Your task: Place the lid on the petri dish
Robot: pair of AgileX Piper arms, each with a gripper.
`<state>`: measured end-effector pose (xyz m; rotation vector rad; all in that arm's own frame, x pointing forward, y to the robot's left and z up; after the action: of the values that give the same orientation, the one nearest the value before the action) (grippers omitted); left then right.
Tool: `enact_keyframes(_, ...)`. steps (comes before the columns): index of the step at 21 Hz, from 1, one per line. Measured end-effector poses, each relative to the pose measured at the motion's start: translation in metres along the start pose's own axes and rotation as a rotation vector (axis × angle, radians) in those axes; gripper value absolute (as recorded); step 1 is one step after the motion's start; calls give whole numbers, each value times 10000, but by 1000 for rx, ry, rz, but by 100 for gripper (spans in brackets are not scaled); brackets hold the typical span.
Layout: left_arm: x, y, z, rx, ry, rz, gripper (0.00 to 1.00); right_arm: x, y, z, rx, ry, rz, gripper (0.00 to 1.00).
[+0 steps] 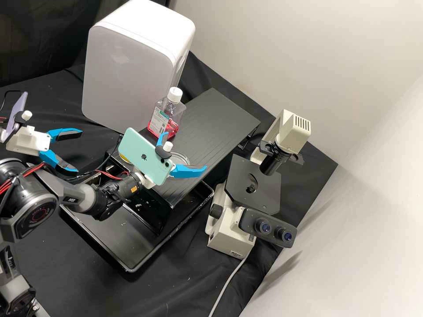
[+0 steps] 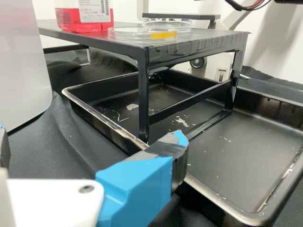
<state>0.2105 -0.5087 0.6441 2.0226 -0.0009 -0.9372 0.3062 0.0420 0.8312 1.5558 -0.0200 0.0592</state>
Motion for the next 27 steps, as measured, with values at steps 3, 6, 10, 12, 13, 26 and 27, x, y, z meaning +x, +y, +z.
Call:
enact_keyframes(3,0,0,0,0,0,0,100,0,0,0,0,0,0,100)
enact_keyframes(6,0,0,0,0,0,0,100,0,0,0,0,0,0,100)
enact_keyframes(10,0,0,0,0,0,0,100,-22,-29,-11,7,5,1,100)
enact_keyframes(12,0,0,0,0,0,0,100,-84,-103,-34,7,19,-17,100)
enact_keyframes(13,0,0,0,0,0,0,100,-119,-125,-41,8,23,-25,100)
enact_keyframes(26,0,3,-10,-5,11,4,100,-603,-376,-108,-7,98,-83,100)
enact_keyframes(27,0,4,-14,-6,15,5,100,-620,-400,-108,-12,101,-91,100)
